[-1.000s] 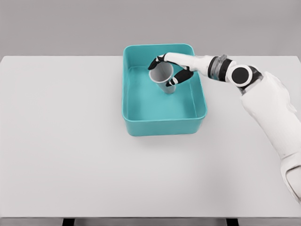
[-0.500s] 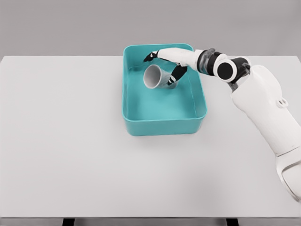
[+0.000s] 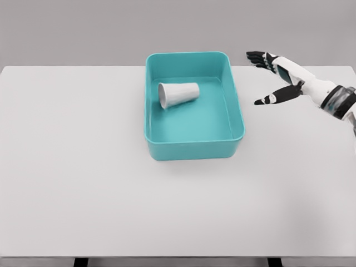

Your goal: Put the paper cup into the basket with your right arm

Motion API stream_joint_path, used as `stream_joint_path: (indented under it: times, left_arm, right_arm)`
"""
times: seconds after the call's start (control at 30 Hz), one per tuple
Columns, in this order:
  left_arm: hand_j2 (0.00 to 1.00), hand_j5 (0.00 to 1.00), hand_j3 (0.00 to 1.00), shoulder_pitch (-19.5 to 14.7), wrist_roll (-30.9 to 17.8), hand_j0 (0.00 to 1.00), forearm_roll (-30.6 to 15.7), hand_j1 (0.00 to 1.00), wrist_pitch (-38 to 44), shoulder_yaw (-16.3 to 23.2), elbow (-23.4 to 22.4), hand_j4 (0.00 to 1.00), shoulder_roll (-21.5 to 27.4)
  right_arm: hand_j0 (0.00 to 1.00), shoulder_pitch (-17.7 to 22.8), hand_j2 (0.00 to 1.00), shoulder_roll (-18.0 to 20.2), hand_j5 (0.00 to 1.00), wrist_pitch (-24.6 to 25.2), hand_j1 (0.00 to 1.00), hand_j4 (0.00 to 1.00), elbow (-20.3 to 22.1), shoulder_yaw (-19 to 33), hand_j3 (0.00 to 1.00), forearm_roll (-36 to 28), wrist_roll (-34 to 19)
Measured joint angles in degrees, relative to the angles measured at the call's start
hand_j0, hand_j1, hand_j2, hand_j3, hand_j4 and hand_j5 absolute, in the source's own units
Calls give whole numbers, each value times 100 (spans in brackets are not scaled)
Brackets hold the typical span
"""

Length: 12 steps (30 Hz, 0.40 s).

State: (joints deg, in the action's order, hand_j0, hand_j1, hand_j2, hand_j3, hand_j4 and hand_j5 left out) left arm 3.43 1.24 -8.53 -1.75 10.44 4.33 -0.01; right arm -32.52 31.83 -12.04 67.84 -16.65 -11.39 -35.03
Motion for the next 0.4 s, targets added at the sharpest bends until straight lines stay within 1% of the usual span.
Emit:
stream_joint_path:
  times: [0.1, 0.17, 0.4]
  left_arm:
    - [100, 100, 100, 0, 0, 100, 0, 100, 0, 0, 0, 100, 0]
    - [100, 100, 100, 0, 0, 100, 0, 100, 0, 1, -1, 100, 0]
    - [100, 100, 100, -9, 0, 100, -7, 100, -2, -7, -1, 100, 0]
  right_arm:
    - [100, 264, 100, 256, 100, -138, 100, 100, -11, 380, 100, -67, 1]
    - [100, 282, 100, 326, 100, -196, 100, 100, -35, 488, 100, -10, 2]
    - [100, 264, 100, 294, 100, -235, 100, 100, -83, 583, 100, 91, 2]
